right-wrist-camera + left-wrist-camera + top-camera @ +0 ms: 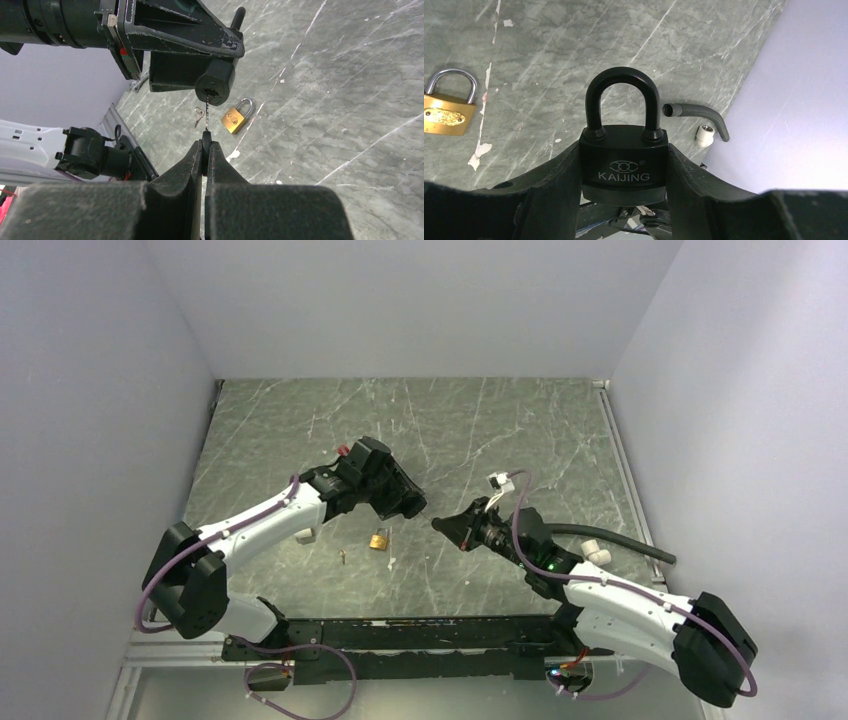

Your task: Unlock with the key

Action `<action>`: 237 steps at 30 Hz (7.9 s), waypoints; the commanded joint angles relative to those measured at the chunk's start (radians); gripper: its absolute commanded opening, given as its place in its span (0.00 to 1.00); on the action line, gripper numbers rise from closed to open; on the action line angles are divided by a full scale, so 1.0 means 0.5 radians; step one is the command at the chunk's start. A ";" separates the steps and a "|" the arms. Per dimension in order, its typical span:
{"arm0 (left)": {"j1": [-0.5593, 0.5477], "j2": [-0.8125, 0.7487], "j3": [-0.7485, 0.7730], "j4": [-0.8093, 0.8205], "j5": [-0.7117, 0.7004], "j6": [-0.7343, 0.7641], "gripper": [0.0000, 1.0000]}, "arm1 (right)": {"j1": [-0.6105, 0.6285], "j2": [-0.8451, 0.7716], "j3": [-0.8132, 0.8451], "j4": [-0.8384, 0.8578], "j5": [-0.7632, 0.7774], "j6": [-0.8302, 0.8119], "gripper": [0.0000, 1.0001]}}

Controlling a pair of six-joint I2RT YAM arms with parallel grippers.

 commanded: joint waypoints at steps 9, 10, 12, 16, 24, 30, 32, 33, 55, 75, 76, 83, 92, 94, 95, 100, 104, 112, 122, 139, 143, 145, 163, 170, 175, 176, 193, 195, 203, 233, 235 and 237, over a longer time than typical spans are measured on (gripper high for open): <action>0.006 -0.105 0.003 0.174 0.052 -0.047 0.00 | 0.011 0.099 0.138 0.186 0.041 0.016 0.00; 0.006 -0.105 0.001 0.174 0.051 -0.050 0.00 | 0.012 0.113 0.143 0.189 0.044 0.019 0.00; 0.006 -0.105 -0.004 0.183 0.054 -0.049 0.00 | 0.011 0.136 0.150 0.195 0.045 0.025 0.00; 0.008 -0.108 0.011 0.153 0.014 -0.032 0.00 | 0.013 0.160 0.187 0.137 0.049 -0.015 0.00; 0.011 -0.128 -0.001 0.108 -0.054 -0.029 0.00 | 0.019 0.105 0.212 -0.038 0.097 -0.040 0.00; 0.012 -0.105 -0.007 0.130 -0.055 -0.053 0.00 | 0.030 0.176 0.220 -0.014 0.059 -0.005 0.00; 0.012 -0.108 0.000 0.118 -0.054 -0.049 0.00 | 0.031 0.194 0.224 -0.006 0.049 0.003 0.00; 0.014 -0.108 0.004 0.115 -0.054 -0.046 0.00 | 0.034 0.202 0.225 0.000 0.048 0.008 0.00; 0.015 -0.114 0.000 0.108 -0.054 -0.058 0.00 | 0.042 0.269 0.265 0.112 0.112 0.044 0.00; 0.013 -0.146 -0.024 0.036 -0.235 -0.210 0.00 | 0.105 0.534 0.341 0.256 0.439 0.308 0.00; 0.012 -0.148 -0.019 0.006 -0.259 -0.228 0.00 | 0.114 0.545 0.342 0.261 0.472 0.315 0.00; 0.012 -0.218 -0.032 -0.140 -0.397 -0.408 0.00 | 0.220 0.599 0.384 0.325 0.719 0.351 0.00; 0.009 -0.289 -0.110 -0.013 -0.376 -0.422 0.00 | 0.244 0.768 0.540 0.288 0.723 0.401 0.00; 0.009 -0.300 -0.121 0.002 -0.366 -0.417 0.00 | 0.243 0.783 0.557 0.291 0.715 0.387 0.00; 0.011 -0.303 -0.120 0.002 -0.361 -0.414 0.00 | 0.244 0.793 0.561 0.295 0.706 0.386 0.00; 0.009 -0.335 -0.134 0.005 -0.361 -0.426 0.00 | 0.244 0.811 0.558 0.337 0.657 0.377 0.00; 0.017 -0.365 -0.134 -0.034 -0.386 -0.423 0.00 | 0.243 0.780 0.557 0.288 0.641 0.321 0.00; 0.062 -0.409 0.007 -0.330 -0.630 -0.262 0.00 | 0.243 0.594 0.552 -0.054 0.625 0.009 0.00; 0.187 -0.384 -0.096 -0.153 -0.555 -0.245 0.00 | 0.246 0.522 0.649 -0.433 0.376 -0.269 0.00; 0.378 0.188 0.800 -1.273 0.156 0.162 0.00 | 0.919 0.532 0.136 0.500 0.970 -3.083 0.00; 0.377 0.232 0.825 -1.373 0.132 0.191 0.00 | 0.993 0.774 0.116 0.925 1.073 -3.361 0.00; 0.377 0.198 0.779 -1.397 0.038 0.174 0.00 | 1.026 0.830 0.127 1.032 1.135 -3.461 0.00; 0.368 0.303 0.731 -1.387 0.029 0.158 0.00 | 1.033 0.940 0.382 0.697 0.971 -3.623 0.00; 0.359 0.306 0.755 -1.434 -0.006 0.146 0.00 | 0.962 0.920 0.539 0.330 0.768 -3.484 0.00; 0.359 0.294 0.733 -1.410 0.019 0.137 0.00 | 0.946 0.976 0.594 0.260 0.737 -3.474 0.00; 0.357 0.296 0.735 -1.411 0.021 0.138 0.00 | 0.946 0.993 0.602 0.253 0.743 -3.475 0.00; 0.356 0.331 0.737 -1.430 0.001 0.149 0.00 | 0.927 1.093 0.661 0.328 0.812 -3.516 0.00; 0.356 0.347 0.738 -1.431 -0.001 0.149 0.00 | 0.927 1.081 0.664 0.324 0.810 -3.515 0.00; 0.356 0.373 0.744 -1.421 -0.013 0.153 0.00 | 0.922 1.071 0.659 0.346 0.800 -3.494 0.00; 0.350 0.421 0.739 -1.377 0.089 0.199 0.00 | 0.961 1.341 0.961 0.014 0.809 -3.716 0.00; 0.351 0.431 0.748 -1.375 0.104 0.215 0.00 | 0.964 1.364 1.011 -0.049 0.787 -3.717 0.00; 0.367 0.441 0.752 -1.377 0.125 0.245 0.00 | 0.971 1.379 1.043 -0.088 0.807 -3.713 0.00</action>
